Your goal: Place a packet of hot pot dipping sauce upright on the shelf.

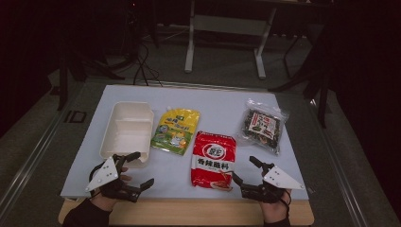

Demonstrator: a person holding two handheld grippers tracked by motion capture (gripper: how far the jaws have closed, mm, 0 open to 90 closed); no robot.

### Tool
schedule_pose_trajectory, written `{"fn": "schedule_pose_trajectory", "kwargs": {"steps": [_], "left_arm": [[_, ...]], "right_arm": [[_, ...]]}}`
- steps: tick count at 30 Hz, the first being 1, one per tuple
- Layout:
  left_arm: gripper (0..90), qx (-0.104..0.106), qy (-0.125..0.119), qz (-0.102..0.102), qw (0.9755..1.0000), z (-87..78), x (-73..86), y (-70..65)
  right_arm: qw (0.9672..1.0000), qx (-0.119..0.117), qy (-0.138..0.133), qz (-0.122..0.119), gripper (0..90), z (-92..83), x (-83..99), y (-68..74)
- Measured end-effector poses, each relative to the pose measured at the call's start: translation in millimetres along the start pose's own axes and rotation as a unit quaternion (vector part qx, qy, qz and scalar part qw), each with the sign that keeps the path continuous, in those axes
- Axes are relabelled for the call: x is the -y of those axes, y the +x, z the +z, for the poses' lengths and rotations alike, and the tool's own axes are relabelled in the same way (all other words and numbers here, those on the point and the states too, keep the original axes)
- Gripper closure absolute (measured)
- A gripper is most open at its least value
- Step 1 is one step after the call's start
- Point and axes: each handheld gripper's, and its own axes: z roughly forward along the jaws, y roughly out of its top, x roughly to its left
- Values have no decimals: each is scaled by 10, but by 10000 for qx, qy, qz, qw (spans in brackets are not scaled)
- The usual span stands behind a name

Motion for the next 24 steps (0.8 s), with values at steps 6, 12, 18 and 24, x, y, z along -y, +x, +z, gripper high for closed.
{"fn": "schedule_pose_trajectory", "kwargs": {"steps": [6,12,18,24], "left_arm": [[37,66,-77,-7,9999,-22,-38,-7],[36,95,-96,24,9999,-56,-72,-29],[36,131,-62,39,9999,-39,-69,-40],[36,140,-43,32,9999,-39,-65,-37]], "right_arm": [[9995,170,-177,-192,141,-68,-90,63],[9986,231,-266,-390,135,-86,-225,110],[9986,40,-264,-452,117,-21,-458,49],[9979,75,-39,-638,125,98,-686,-11]]}}
